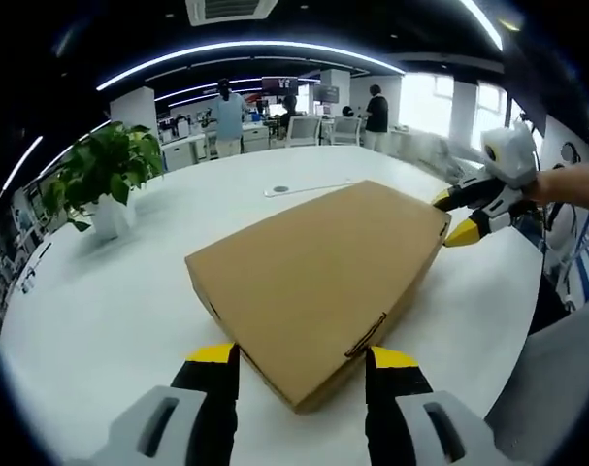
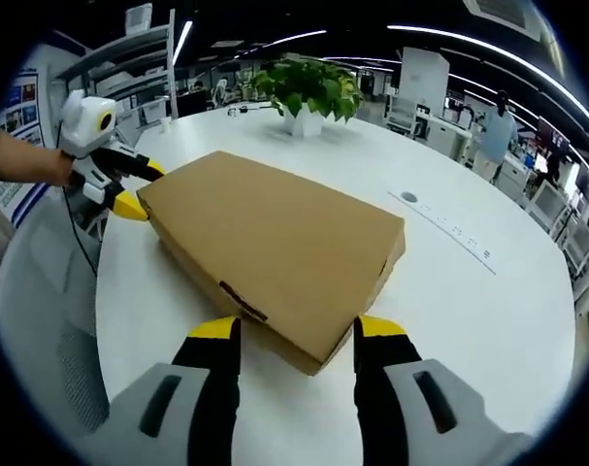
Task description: Operate the shoe box by opening the lid, removing the specified soft item, and placing it in the target area until the item is outside and the box remains undamaged.
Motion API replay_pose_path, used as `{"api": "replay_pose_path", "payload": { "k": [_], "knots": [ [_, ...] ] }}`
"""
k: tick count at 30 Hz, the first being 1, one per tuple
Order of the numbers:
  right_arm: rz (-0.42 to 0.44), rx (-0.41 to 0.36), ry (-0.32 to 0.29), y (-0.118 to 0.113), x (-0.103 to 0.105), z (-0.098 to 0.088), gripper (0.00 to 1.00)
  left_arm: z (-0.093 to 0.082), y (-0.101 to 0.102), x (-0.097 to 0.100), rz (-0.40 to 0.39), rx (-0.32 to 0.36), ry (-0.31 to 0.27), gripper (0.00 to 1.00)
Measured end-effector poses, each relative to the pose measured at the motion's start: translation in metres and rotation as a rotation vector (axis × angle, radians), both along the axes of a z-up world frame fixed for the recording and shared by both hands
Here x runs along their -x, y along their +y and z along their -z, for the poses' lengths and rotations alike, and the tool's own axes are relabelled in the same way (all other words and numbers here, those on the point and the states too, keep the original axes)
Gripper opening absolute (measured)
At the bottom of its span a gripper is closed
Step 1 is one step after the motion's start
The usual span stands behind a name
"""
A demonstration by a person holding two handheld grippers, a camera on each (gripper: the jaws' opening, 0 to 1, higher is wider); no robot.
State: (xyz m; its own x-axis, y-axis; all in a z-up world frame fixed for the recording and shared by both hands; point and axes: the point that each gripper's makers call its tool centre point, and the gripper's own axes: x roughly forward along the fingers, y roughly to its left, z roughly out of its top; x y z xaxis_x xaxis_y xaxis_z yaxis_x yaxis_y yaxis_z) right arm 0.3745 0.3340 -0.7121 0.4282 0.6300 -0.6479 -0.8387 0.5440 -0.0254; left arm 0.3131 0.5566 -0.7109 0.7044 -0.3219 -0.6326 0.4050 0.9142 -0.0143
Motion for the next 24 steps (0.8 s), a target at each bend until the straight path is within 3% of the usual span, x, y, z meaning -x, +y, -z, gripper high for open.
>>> {"api": "replay_pose_path", "payload": {
  "k": [24],
  "knots": [
    [-0.023, -0.007, -0.007, 0.028, 0.038, -0.001, 0.34, 0.001, 0.040, 0.010, 0.112, -0.026, 0.041, 0.52]
  ]
}}
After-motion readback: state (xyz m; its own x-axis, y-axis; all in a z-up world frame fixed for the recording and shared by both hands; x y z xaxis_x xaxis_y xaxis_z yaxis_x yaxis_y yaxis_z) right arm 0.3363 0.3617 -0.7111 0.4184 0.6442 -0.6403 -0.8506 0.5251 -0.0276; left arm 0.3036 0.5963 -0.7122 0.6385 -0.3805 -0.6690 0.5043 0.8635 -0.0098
